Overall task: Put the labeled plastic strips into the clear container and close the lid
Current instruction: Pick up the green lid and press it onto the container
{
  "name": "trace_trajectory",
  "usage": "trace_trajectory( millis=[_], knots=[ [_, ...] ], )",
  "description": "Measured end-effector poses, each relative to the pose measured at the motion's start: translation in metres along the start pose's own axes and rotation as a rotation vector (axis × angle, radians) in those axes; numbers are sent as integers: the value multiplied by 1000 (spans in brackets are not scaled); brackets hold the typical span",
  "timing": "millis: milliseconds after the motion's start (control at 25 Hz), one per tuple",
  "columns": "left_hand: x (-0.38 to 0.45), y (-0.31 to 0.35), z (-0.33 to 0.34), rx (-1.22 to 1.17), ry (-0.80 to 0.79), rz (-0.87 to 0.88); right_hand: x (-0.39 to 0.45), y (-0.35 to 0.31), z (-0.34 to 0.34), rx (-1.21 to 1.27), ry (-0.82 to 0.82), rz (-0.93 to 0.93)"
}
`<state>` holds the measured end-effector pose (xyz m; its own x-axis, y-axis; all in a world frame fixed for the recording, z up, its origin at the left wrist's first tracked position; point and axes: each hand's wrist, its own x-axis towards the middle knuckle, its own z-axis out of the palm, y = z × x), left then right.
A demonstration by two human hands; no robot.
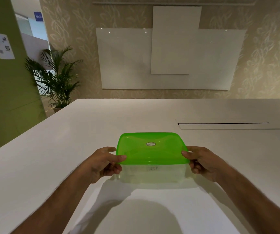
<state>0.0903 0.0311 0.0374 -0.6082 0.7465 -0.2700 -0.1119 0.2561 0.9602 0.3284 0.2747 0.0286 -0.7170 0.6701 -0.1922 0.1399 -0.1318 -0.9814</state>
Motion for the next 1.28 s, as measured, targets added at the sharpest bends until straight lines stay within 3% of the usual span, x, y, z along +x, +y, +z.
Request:
trace_trajectory(
  millis=[200,360,520,640,720,800,1000,1280],
  knots=[
    [-3,-1,0,1,-1,-2,-2,0,0,-26,3,1],
    [-3,3,-4,168,-16,-19,-5,-7,0,-202,53,35],
    [5,20,-8,520,242,84,4,-24,1,-609,326,-109],
    [16,29,1,842,385,343,16,-35,13,-971,443,-342],
    [23,34,16,947,378,527,23,-41,29,-1051,362,-480],
    [31,38,32,1037,330,602,31,-43,47,-1186,236,-543],
    [47,34,60,1315,139,431,47,-35,80,-1395,14,-412],
    [48,32,68,1367,66,342,54,-26,82,-1524,-32,-359]
  ],
)
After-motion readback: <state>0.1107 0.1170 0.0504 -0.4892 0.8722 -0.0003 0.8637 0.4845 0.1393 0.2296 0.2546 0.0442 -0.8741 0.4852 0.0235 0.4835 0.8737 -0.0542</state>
